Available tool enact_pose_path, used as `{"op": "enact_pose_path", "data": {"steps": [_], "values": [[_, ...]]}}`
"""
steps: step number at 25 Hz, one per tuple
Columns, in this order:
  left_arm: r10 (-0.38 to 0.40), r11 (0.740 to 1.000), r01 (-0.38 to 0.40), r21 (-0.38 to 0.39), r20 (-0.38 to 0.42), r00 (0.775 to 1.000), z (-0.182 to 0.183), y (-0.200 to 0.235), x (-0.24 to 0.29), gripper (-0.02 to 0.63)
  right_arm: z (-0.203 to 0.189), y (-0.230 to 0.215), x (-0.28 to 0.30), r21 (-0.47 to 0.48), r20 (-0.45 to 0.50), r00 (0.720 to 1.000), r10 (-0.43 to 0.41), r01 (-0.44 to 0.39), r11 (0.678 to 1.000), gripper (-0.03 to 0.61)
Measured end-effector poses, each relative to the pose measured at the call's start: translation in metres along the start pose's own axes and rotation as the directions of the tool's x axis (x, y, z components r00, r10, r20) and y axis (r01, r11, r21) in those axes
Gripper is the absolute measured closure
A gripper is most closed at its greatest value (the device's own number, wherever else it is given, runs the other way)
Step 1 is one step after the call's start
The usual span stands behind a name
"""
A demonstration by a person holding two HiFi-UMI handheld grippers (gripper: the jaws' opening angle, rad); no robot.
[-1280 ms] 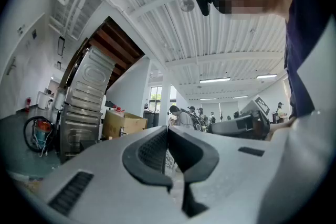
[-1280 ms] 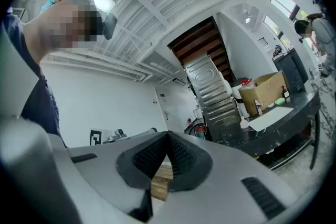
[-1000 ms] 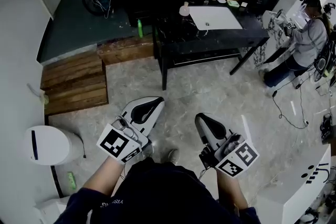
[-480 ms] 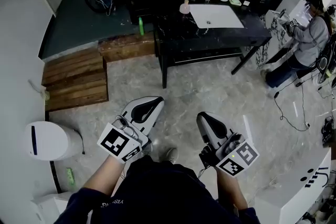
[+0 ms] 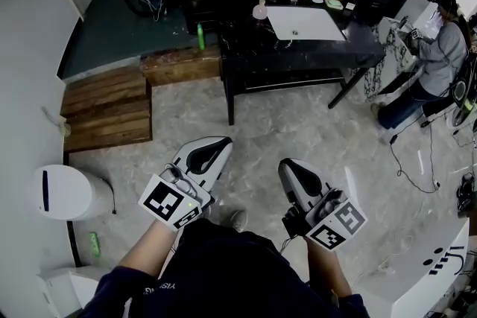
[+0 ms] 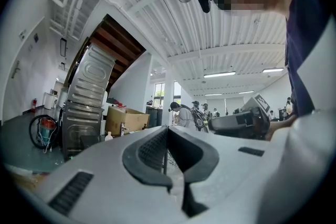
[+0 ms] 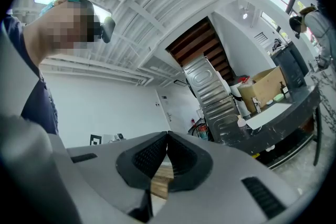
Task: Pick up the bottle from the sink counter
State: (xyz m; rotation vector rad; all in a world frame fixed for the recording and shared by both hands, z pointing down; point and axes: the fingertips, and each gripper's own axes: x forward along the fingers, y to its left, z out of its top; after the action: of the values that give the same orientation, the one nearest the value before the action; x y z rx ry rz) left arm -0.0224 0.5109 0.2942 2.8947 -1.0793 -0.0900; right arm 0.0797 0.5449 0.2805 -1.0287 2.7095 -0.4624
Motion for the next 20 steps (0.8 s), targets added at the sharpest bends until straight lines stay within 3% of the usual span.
{"op": "enact_pose_path", "data": {"steps": [20], "values": [[0.015, 1.000, -0.015, -0.007, 0.006, 1.000, -0.006, 0.008, 0.021, 0.606, 0.002, -0.023, 0.003, 0.008, -0.015, 1.000, -0.001, 0.001, 1.000, 0.552]]}}
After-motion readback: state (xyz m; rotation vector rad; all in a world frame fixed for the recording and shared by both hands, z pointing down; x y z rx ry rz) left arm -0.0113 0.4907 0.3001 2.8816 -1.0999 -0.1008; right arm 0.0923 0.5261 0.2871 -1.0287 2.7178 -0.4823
